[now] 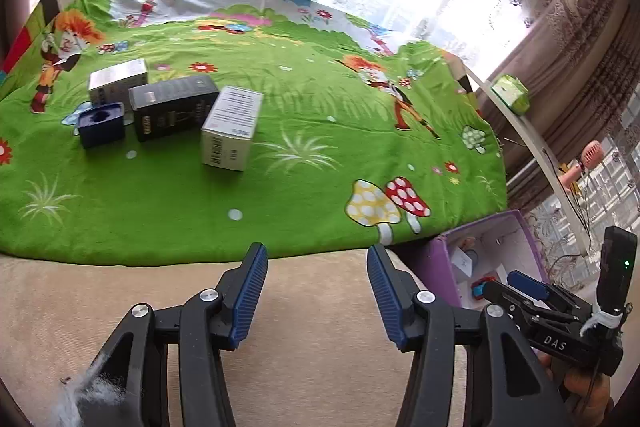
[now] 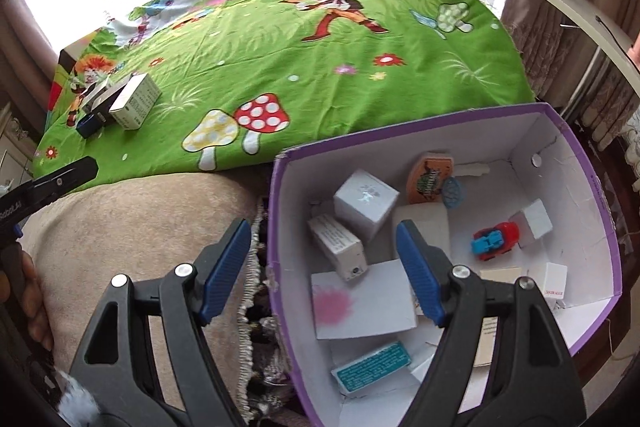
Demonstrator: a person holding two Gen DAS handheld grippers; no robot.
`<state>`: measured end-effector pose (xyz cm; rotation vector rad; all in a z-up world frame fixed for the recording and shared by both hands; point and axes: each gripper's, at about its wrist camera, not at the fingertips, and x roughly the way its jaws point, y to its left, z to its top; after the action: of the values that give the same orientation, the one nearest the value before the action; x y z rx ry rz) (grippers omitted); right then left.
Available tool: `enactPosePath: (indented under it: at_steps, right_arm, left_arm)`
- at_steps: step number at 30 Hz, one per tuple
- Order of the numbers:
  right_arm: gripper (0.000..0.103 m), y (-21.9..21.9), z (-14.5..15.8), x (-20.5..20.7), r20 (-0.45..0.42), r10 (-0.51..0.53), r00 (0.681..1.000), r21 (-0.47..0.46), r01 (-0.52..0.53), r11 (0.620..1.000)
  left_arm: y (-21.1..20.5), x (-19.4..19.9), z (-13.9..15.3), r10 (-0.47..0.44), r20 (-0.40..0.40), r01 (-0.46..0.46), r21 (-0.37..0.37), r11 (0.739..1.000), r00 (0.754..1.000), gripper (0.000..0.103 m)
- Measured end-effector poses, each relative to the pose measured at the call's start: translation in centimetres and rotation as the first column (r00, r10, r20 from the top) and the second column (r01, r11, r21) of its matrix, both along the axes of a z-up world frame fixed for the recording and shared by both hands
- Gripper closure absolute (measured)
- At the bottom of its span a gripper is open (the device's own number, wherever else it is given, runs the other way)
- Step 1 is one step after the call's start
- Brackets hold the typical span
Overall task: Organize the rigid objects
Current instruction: 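Move both grippers back toward the remaining boxes on the bed cover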
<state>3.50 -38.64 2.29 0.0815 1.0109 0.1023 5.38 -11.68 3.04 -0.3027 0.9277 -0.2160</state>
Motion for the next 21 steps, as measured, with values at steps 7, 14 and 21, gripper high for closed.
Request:
enactPosePath:
  at_steps: [7, 14, 21]
  right_arm:
    - [0.025, 4.6, -0.2, 1.4, 0.002, 0.09, 0.996, 0.013, -0.09, 0.996]
    - [0.024, 8.5, -0.7, 2.8, 0.0, 0.15, 0.989, 0.007, -0.15, 0.989]
    - [0.024, 11.2, -1.2, 4.5, -0.004, 0.19, 0.982, -0.042, -0.19, 0.981]
  left_arm:
    - [3.9, 0.2, -0.3, 0.113, 0.002, -0.113, 0.045, 0.993, 0.994, 0.047]
    - [7.1, 0.5, -0.9, 0.175, -0.006, -0.175, 0.052, 0.983, 0.985, 0.047]
    - [10.1, 1.4, -1.8, 0.221, -0.039, -0.219, 0.034, 0.975, 0.975, 0.046]
